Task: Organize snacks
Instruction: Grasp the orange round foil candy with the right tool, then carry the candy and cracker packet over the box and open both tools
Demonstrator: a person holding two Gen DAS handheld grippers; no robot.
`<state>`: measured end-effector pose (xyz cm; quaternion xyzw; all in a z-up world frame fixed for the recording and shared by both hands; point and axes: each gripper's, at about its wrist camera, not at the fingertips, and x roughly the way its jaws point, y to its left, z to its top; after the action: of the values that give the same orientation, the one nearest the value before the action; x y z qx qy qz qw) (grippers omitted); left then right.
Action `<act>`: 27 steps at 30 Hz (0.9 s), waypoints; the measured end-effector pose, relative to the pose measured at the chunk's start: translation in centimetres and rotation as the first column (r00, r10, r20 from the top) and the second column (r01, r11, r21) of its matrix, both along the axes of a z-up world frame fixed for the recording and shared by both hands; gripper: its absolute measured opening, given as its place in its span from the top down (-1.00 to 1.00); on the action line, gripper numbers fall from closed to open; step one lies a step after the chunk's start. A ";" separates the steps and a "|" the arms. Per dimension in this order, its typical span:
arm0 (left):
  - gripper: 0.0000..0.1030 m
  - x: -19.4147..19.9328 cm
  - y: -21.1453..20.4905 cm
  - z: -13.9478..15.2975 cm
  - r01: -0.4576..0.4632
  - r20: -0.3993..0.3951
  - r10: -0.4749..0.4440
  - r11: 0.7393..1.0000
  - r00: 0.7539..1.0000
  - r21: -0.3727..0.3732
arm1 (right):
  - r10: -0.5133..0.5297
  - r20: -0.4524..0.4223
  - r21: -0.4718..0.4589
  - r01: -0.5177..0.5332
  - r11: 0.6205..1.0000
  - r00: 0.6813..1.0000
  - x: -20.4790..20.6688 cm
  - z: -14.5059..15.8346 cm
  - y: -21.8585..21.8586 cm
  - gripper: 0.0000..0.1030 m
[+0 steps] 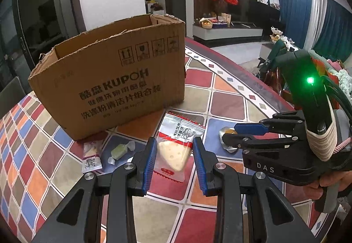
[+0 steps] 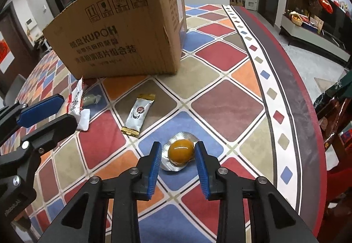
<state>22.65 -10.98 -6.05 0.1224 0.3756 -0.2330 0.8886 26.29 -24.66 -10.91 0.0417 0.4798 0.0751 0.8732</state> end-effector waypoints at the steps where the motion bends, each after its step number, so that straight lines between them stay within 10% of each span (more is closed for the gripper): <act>1: 0.35 0.0 0.0 0.0 -0.002 -0.001 0.002 1.000 1.000 0.000 | 0.001 -0.001 -0.007 -0.001 1.000 1.000 0.0 -0.1 0.1 0.50; 27: 0.36 0.1 4.3 9.3 -0.079 0.189 0.104 0.988 0.976 -0.136 | 0.009 0.349 0.051 -0.029 0.998 0.937 -1.6 13.2 2.6 0.51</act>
<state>22.74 -6.69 3.22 0.0702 0.2760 -0.2023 0.9370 24.74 -22.10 2.29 0.0474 0.3159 0.1032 0.9420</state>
